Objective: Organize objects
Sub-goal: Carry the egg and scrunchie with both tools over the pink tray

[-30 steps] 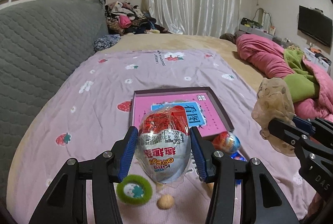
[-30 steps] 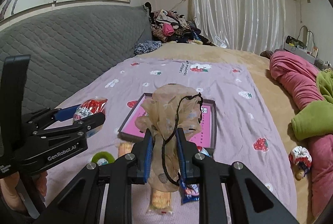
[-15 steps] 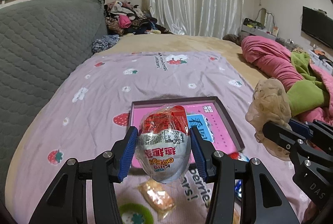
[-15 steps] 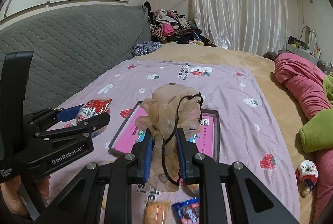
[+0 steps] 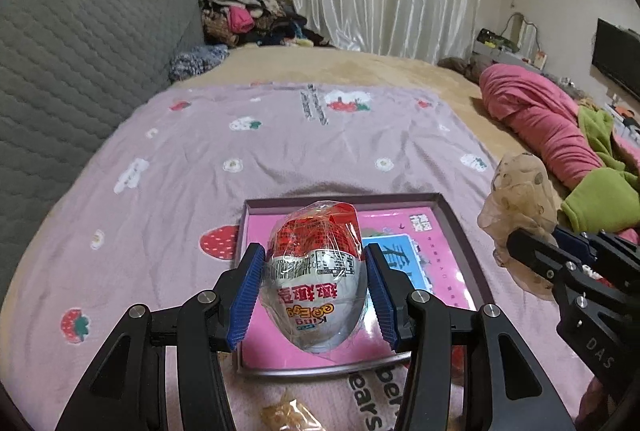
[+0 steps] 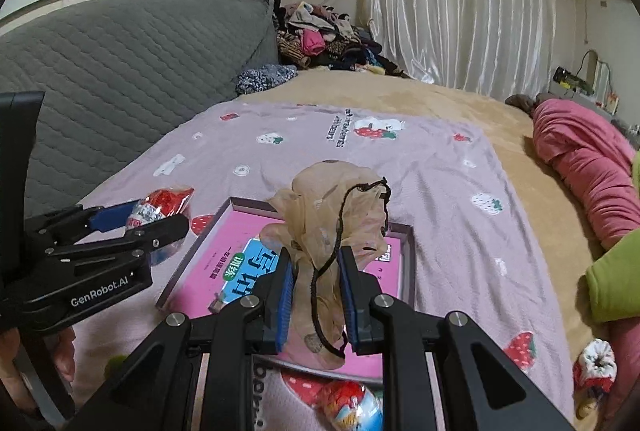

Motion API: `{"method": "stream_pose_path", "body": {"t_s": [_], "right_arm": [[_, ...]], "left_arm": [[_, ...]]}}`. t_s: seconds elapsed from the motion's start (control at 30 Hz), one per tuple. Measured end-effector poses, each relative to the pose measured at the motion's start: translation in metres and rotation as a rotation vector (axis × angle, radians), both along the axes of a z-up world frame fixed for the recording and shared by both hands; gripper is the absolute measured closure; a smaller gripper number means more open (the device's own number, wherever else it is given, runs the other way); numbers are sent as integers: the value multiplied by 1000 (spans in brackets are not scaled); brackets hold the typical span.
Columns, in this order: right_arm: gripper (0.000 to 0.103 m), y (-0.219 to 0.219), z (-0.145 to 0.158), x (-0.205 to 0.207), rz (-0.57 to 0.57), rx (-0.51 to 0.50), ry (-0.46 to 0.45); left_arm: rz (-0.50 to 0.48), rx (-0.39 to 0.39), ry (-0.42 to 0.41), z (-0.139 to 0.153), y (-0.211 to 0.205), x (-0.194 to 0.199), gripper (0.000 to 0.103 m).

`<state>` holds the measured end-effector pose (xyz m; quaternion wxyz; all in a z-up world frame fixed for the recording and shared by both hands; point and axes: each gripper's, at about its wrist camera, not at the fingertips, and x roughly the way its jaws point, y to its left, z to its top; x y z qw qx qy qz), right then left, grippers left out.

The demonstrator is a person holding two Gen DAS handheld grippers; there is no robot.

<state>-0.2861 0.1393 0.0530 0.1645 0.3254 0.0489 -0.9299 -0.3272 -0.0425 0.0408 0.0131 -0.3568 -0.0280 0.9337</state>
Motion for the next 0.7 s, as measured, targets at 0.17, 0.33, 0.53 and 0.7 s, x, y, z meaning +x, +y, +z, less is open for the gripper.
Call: {"method": "stream_pose_path", "body": {"t_s": [0.17, 0.33, 0.53, 0.7], "right_arm": [[81, -1, -17, -32, 0, -17, -43], [81, -2, -40, -65, 8, -39, -119], [81, -8, -66, -97, -1, 22, -172], [81, -12, -89, -122, -1, 59, -241]], "left_arm": [[2, 0, -40, -20, -1, -32, 50], [0, -21, -72, -39, 7, -66, 50], [9, -1, -131, -61, 6, -101, 50], [9, -45, -180, -83, 9, -126, 50]]}}
